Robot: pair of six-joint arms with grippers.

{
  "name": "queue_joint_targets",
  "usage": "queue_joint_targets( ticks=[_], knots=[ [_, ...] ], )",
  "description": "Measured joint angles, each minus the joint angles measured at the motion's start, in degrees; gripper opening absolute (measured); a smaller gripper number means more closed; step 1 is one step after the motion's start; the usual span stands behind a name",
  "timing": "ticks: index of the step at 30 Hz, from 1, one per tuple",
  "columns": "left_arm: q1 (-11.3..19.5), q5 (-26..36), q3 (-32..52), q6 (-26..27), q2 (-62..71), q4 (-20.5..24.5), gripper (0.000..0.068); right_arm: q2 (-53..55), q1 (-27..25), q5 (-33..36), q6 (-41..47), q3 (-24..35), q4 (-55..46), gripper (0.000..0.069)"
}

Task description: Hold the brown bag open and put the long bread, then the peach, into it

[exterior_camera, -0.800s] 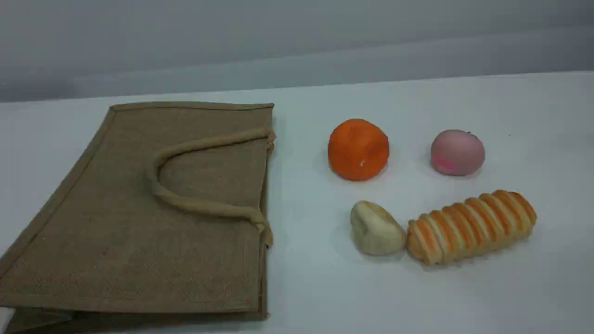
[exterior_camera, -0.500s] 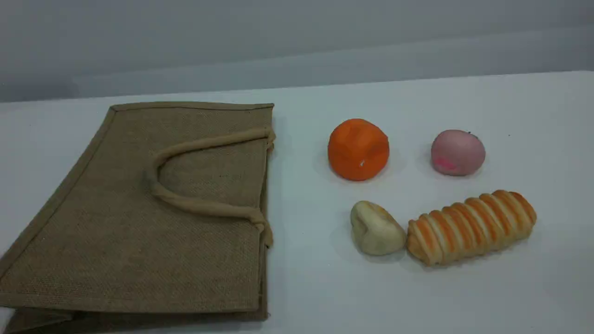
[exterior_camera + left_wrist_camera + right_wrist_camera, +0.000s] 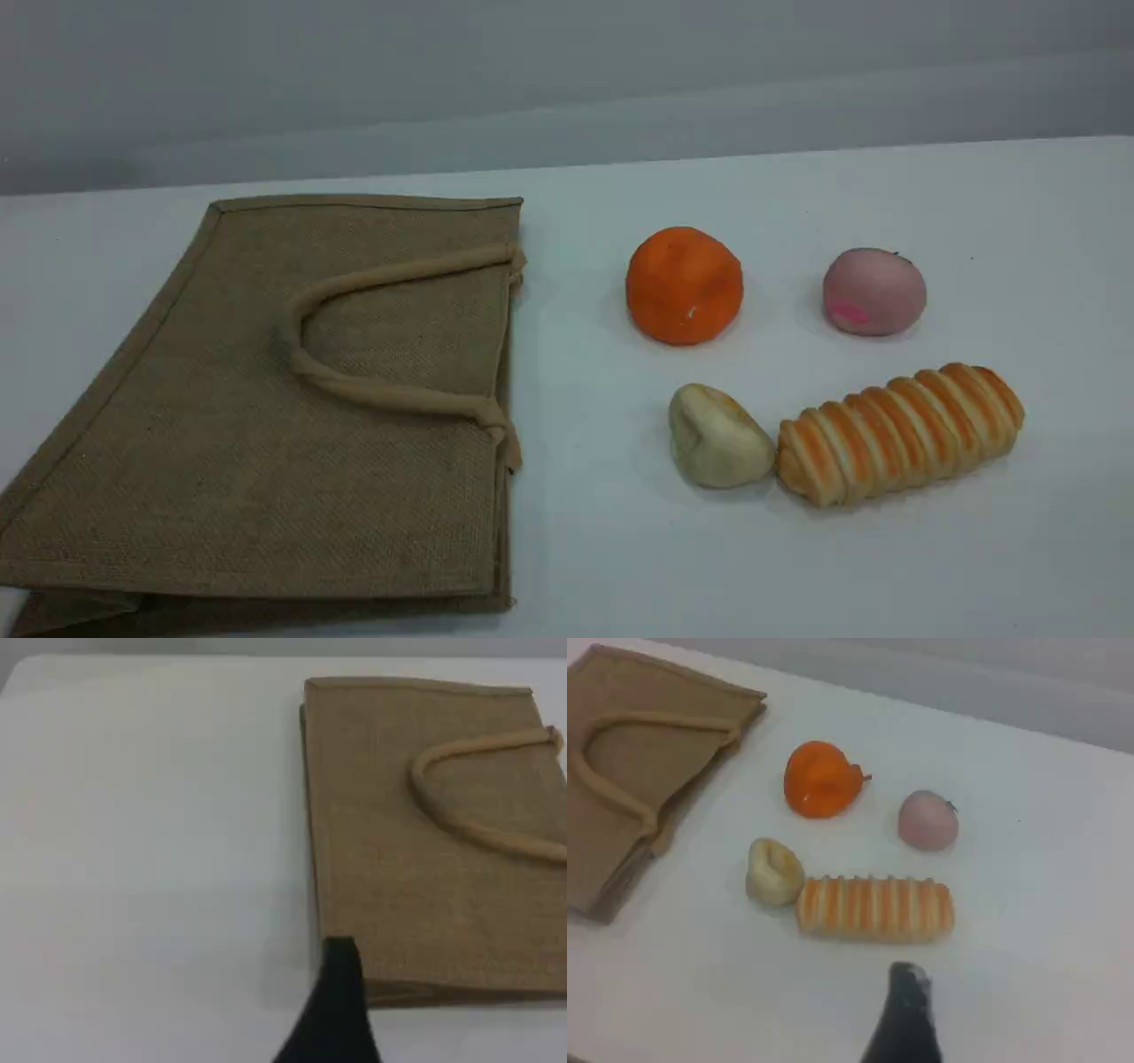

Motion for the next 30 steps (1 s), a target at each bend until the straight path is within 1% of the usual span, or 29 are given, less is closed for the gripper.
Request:
queue_joint_targets(
  ticks=[27,30],
  knots=[
    [0.0,0.0,0.0,0.0,0.0,0.0,0.0583,0.0,0.0,0.0,0.0,0.0,0.0,0.0519],
    [-0.1,0.0,0.0,-1.4,0.4,-0.1,0.0583,0.0,0.0,-0.3,2.4,0.0,1.1,0.0519]
  ],
)
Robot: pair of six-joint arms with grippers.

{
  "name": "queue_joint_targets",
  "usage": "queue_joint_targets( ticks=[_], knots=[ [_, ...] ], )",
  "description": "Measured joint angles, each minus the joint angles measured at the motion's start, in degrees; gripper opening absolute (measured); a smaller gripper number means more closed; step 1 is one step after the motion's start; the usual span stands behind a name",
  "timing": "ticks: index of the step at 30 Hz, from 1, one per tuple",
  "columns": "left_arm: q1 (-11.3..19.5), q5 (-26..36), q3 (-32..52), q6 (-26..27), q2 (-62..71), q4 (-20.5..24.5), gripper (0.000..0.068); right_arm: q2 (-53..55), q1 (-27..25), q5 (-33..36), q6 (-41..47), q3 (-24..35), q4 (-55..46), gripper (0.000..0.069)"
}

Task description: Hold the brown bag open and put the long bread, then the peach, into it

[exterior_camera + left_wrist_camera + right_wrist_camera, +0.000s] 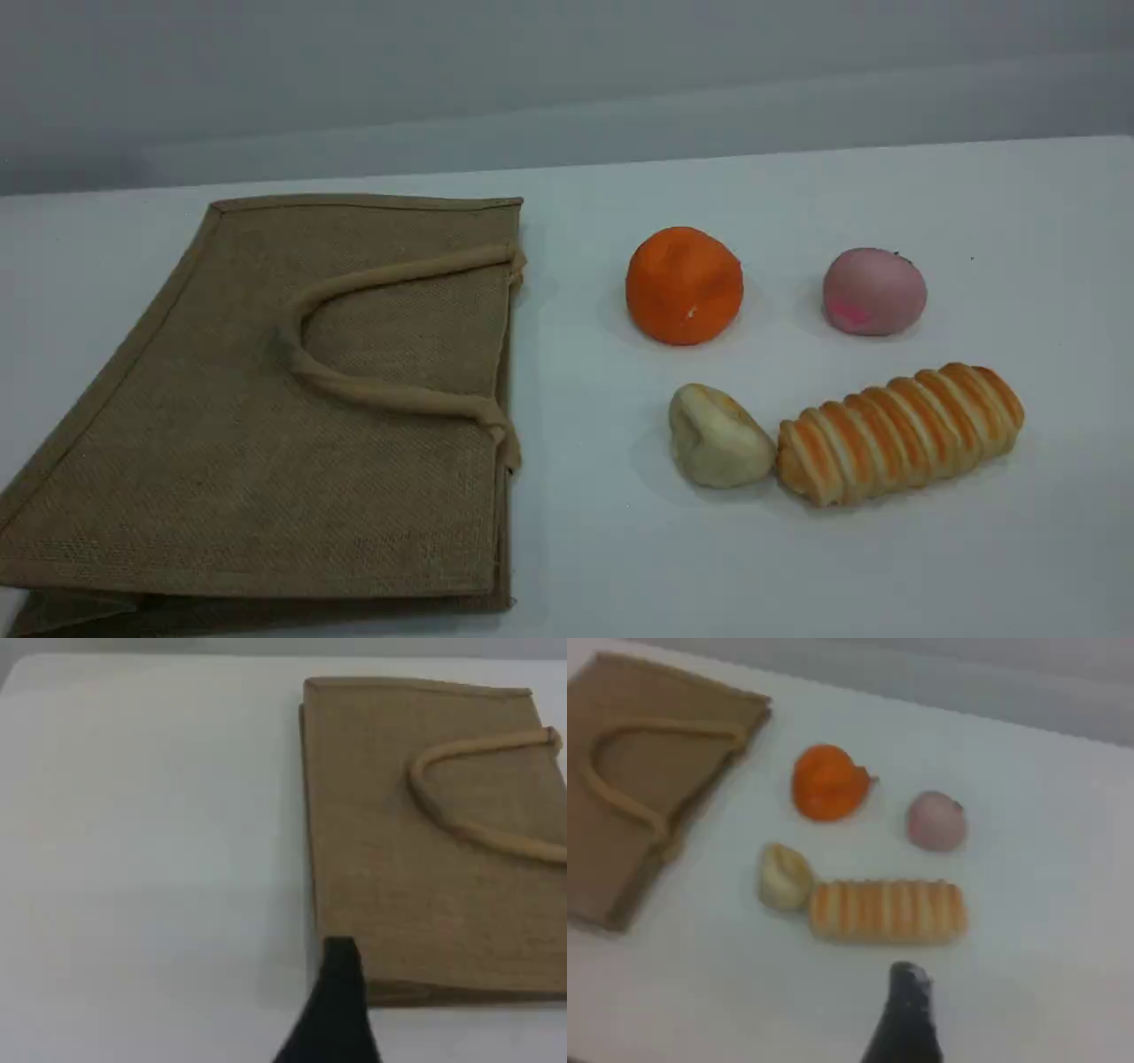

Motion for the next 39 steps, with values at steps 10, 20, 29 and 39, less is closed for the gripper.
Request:
queue_joint_targets(
  ticks=[10,20,29,39],
  knots=[
    [-2.8,-5.6,-7.3,-4.6,13.4,6.0,0.0583,12.1,0.0,-3.2,1.0,-9.2,-0.5,0.0519],
    [-2.8,-10.7,-20.5,-5.0,37.4,6.0,0.0583,36.7,0.0,-6.0,1.3,-24.3,-1.6,0.0519],
    [-2.8,-14.5,-28.7,-4.9,58.5,6.0,0.0583,55.3,0.0,-7.9,0.5,-31.4,-1.6,0.0519],
    [-2.8,-15.0,-35.4,-5.1,76.0,6.0,0.0583,66.5,0.0,-11.4,0.4,-34.8,-1.6,0.0519]
  ],
)
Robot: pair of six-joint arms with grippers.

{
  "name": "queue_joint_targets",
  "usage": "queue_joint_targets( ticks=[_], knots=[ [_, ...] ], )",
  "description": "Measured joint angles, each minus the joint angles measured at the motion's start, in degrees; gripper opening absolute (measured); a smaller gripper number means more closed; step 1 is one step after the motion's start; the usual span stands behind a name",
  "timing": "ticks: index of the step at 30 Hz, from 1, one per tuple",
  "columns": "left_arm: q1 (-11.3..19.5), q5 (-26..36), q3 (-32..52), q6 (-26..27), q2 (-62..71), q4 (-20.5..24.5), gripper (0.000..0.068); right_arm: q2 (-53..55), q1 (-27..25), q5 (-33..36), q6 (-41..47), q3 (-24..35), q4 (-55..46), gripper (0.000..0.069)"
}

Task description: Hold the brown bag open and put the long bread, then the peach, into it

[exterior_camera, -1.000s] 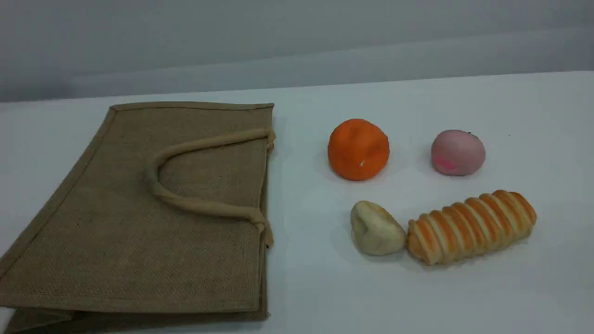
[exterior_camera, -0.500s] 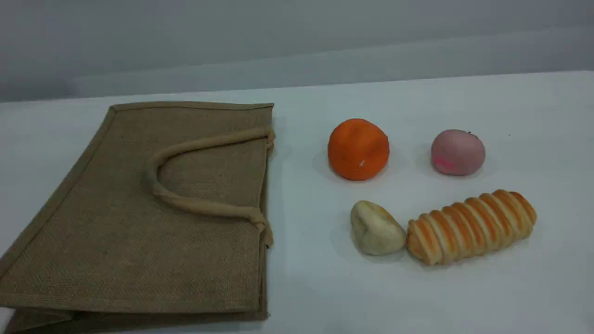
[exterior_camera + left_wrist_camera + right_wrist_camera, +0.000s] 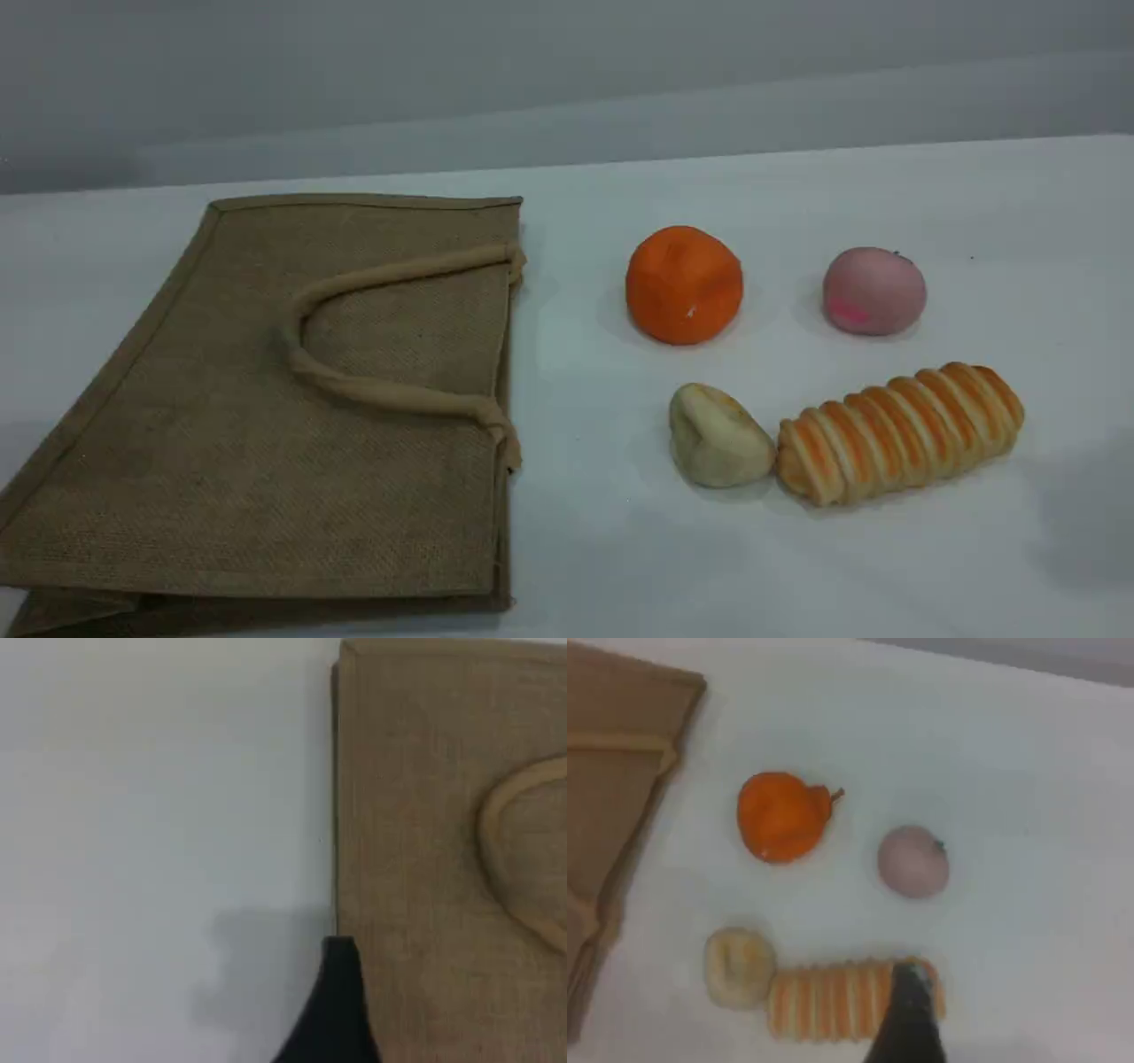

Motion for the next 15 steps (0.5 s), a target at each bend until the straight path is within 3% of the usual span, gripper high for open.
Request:
queue_joint_targets(
  ticks=[10,15],
  knots=[
    [-0.2,-0.2,-6.2,-3.1,14.0,-0.2,0.0583,7.8,0.0,-1.5,0.0,-0.6,-0.2,0.0519],
    [-2.2,-1.8,-6.2,-3.3,19.7,-2.1,0.0583,10.5,0.0,-3.7,0.0,-0.6,-0.2,0.0519]
  ],
)
